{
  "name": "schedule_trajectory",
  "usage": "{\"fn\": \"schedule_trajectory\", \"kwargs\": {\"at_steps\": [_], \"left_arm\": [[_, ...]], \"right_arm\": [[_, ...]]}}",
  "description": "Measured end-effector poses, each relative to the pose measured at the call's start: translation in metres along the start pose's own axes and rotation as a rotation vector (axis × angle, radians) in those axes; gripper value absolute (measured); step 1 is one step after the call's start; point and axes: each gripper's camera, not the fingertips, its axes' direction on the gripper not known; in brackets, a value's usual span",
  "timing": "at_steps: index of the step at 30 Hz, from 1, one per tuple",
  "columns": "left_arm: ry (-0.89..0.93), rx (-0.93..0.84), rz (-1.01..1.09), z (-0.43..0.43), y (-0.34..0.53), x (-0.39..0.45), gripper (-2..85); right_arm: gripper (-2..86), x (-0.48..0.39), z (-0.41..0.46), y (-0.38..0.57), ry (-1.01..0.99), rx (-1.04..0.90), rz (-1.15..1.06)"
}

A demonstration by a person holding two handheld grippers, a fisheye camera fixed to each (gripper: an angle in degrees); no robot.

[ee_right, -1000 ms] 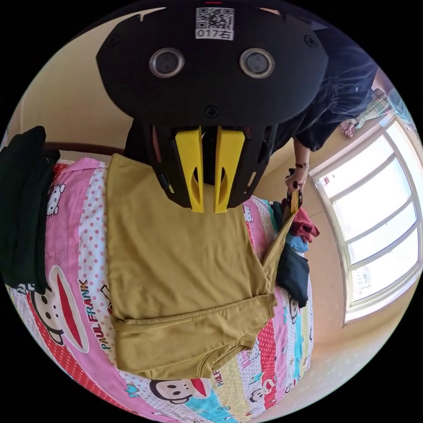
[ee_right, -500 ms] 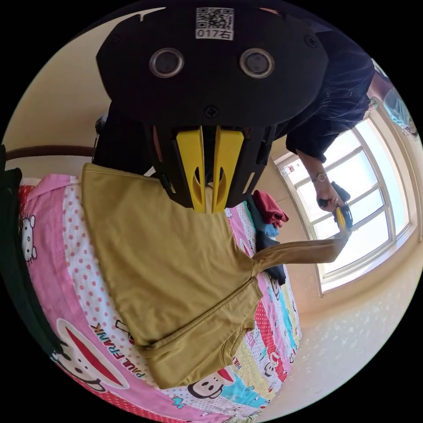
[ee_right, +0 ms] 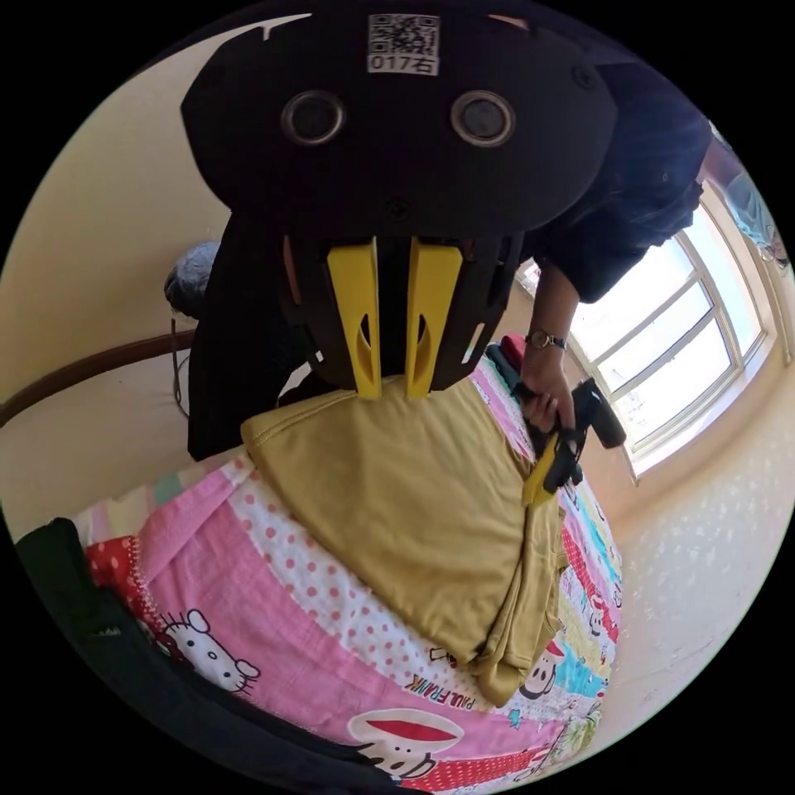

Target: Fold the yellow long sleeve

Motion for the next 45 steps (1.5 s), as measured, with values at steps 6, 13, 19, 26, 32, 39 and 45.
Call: {"fn": "schedule_trajectory", "kwargs": {"at_steps": [6,13,19,26,32,39,45], "left_arm": [[-0.176,0.02,-0.346,-0.082,0.146,-0.088,14.7],[0.039,-0.195,-0.453,-0.054,0.234,-0.13,16.8],[0.038,-0.253,-0.463,-0.029,0.236,-0.15,17.6],[0.113,-0.4,-0.468,-0.024,0.204,-0.175,6.8],[0.344,-0.188,-0.288,-0.133,0.209,-0.145,3.8],[0.365,0.059,-0.144,-0.283,0.199,-0.079,3.7],[0.477,-0.041,-0.257,-0.283,0.26,-0.068,3.8]], "right_arm": [[10.1,-0.004,-0.012,-0.029,0.336,0.076,-0.068],[13.3,0.027,0.01,-0.057,0.524,-0.079,-0.143],[9.9,0.054,0.023,-0.061,0.506,-0.157,-0.168],[4.1,0.055,0.015,-0.069,0.507,-0.254,-0.229],[3.3,0.017,-0.062,-0.034,0.229,-0.22,-0.411],[3.3,-0.036,-0.18,0.038,-0.018,-0.027,-0.63],[3.2,0.012,-0.208,0.092,-0.106,-0.029,-0.535]]}}
